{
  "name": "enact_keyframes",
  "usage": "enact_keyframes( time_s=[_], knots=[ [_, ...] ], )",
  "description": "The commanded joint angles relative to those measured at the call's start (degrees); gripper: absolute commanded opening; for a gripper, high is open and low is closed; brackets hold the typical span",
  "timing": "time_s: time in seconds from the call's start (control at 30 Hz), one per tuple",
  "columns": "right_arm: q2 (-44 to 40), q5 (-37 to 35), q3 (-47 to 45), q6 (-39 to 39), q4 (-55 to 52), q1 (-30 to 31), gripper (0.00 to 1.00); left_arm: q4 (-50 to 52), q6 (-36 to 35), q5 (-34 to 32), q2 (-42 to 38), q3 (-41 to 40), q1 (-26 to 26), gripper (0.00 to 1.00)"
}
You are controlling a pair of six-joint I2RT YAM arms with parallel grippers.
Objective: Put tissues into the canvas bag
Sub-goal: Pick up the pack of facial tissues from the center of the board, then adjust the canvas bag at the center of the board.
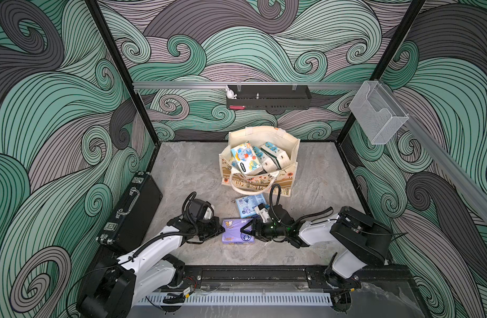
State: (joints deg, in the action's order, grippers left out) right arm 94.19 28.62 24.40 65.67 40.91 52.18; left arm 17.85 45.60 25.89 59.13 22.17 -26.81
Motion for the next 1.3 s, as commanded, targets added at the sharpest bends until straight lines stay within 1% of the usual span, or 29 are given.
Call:
enact_keyframes(
  time_s=[0.0,0.07,0.13,0.17,0.2,0.23,0.27,0.3,0.33,0.37,0.43,0.5,0.53,0.6,0.67,0.73,0.8,0.87,0.93,1.0,1.07,1.17,1.27],
  knots=[
    [1.03,1.75,1.12,2.37,6.71,0.81,0.69,6.44,-0.95,-2.89,1.53,-2.23,-0.3,0.04],
    [0.37,1.83,1.13,1.87,6.18,0.89,0.62,6.41,-0.89,-2.6,1.26,-1.97,-0.27,0.05],
    [-1.62,1.14,0.78,0.9,4.36,0.81,0.51,6.65,-0.55,-2.23,0.74,-1.23,-0.27,0.07],
    [-2.98,1.05,0.71,0.19,3.2,0.84,0.45,6.82,-0.39,-1.9,0.39,-0.73,-0.28,0.09],
    [-4.75,0.93,0.73,-1.11,1.18,0.81,0.41,6.97,-0.18,-1.43,-0.15,0.03,-0.28,0.14],
    [-7.5,0.84,0.99,-2.68,-2.21,0.81,0.4,7.32,-0.16,-0.91,-0.84,1.11,-0.28,0.24],
    [-10.18,0.59,1.59,-4.46,-5.82,0.77,0.4,7.99,-0.45,-0.51,-1.49,2.49,-0.28,0.36],
    [-13.84,0.07,2.52,-7.19,-11.53,0.81,0.4,9.31,-1.02,-0.45,-2.3,4.21,-0.2,0.51],
    [-17.97,-0.53,3.93,-10.64,-18.49,0.66,0.4,11.0,-1.98,-0.8,-3.16,6.72,-0.19,0.61],
    [-21.8,-1.41,5.55,-14.01,-25.12,0.53,0.4,12.53,-3.19,-1.48,-3.83,9.09,-0.11,0.67],
    [-30.7,-5.06,10.32,-22.13,-41.48,-0.04,0.4,16.0,-5.68,-4.41,-4.94,14.96,-0.02,0.73],
    [-37.81,-8.4,14.98,-28.27,-53.66,-1.8,0.39,17.12,-9.24,-6.17,-5.68,20.09,0.26,0.75],
    [-41.35,-9.57,17.56,-30.77,-59.0,-3.62,0.39,18.35,-10.66,-7.15,-5.52,23.3,0.6,0.77],
    [-46.24,-9.84,22.72,-34.29,-67.49,-8.32,0.39,20.61,-14.11,-8.32,-3.72,29.94,1.05,0.77],
    [-49.05,-9.38,28.5,-37.69,-73.62,-13.61,0.38,23.73,-18.33,-10.44,-0.41,38.5,1.38,0.76],
    [-49.85,-9.67,35.39,-42.05,-78.75,-17.83,0.38,27.23,-23.45,-14.32,4.23,48.21,1.49,0.76],
    [-48.58,-10.88,41.89,-46.39,-82.28,-20.19,0.38,29.93,-27.92,-18.41,8.9,57.1,1.66,0.75],
    [-46.14,-13.63,47.84,-50.63,-85.02,-21.19,0.38,32.73,-31.25,-22.52,14.61,65.92,2.1,0.75],
    [-43.07,-17.6,53.2,-54.15,-87.19,-21.67,0.38,36.63,-33.22,-27.77,21.02,74.89,2.87,0.72],
    [-40.17,-19.93,56.48,-56.03,-87.74,-21.92,0.38,38.83,-34.98,-30.83,27.12,81.33,3.49,0.71],
    [-37.86,-21.19,58.93,-57.25,-87.75,-22.05,0.39,39.17,-36.01,-31.57,31.51,85.39,4.45,0.7],
    [-34.75,-22.99,60.9,-58.68,-87.51,-22.27,0.4,41.11,-35.74,-29.69,38.82,91.77,5.71,0.67],
    [-32.6,-23.67,61.14,-60.04,-85.95,-22.89,0.4,38.61,-35.83,-27.71,43.04,94.18,5.93,0.66]
  ],
)
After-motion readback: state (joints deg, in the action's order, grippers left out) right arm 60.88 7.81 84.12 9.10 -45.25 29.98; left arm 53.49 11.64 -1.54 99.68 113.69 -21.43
